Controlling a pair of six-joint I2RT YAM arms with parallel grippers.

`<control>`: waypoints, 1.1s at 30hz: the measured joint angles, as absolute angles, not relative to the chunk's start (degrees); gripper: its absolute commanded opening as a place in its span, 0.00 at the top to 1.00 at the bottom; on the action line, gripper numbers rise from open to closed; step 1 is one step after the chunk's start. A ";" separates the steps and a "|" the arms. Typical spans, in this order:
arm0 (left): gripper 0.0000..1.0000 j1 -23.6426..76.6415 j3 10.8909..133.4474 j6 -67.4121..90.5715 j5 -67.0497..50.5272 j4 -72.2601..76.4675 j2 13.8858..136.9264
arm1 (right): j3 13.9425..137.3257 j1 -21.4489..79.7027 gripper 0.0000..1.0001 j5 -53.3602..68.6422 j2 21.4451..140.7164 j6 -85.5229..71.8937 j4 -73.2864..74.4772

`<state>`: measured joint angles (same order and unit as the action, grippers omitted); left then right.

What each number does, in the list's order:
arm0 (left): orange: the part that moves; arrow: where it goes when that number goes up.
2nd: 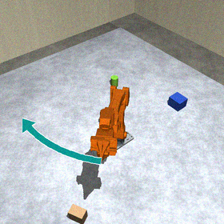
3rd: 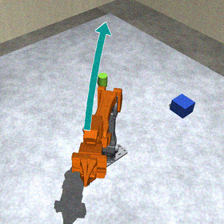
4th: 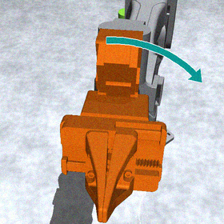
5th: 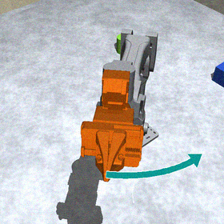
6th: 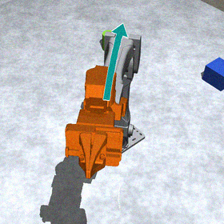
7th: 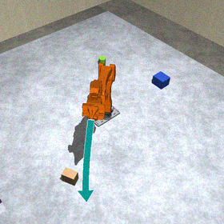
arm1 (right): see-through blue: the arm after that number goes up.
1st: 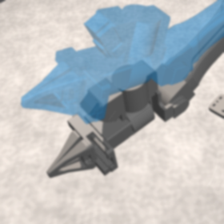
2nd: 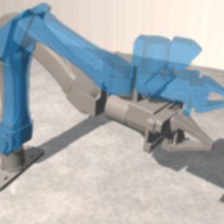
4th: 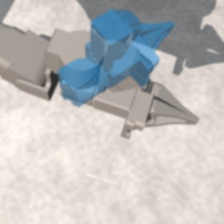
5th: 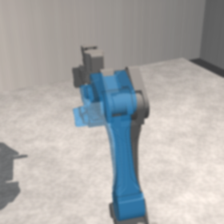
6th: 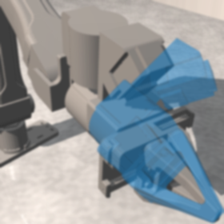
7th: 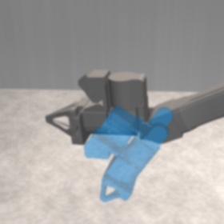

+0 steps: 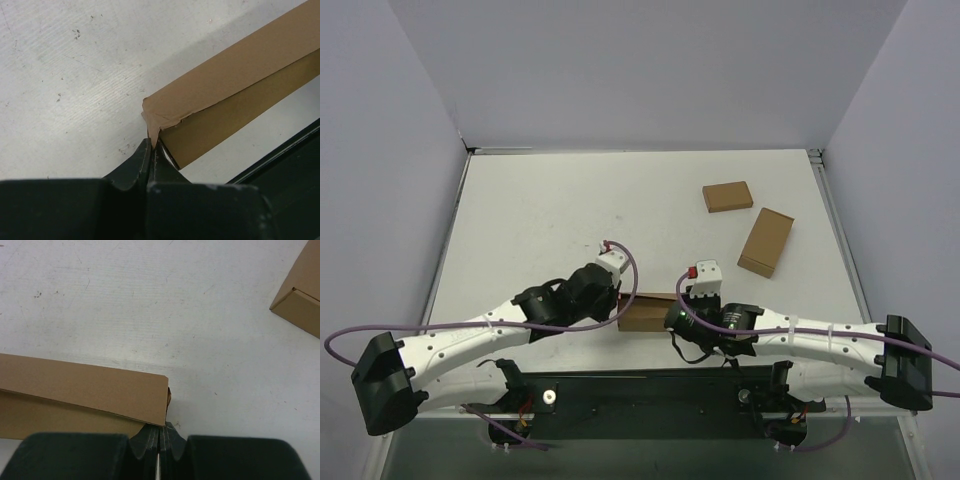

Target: Fold the paper box

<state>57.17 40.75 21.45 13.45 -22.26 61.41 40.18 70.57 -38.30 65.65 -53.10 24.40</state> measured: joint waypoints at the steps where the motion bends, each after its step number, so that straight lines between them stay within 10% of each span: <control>1: 1.00 57.01 41.60 22.20 13.39 -23.16 61.89 | 40.36 70.57 1.00 -38.44 65.91 -53.08 24.60; 23: 1.00 50.78 44.10 28.32 5.52 -24.75 64.10 | 41.45 71.05 1.00 -39.72 67.88 -53.12 24.99; 33: 1.00 50.85 43.86 23.51 5.50 -23.20 65.65 | 41.80 71.75 0.74 -37.28 65.01 -52.01 27.83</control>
<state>50.85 43.86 23.51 5.50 -23.20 65.65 41.80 71.75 -37.28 65.01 -52.01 27.83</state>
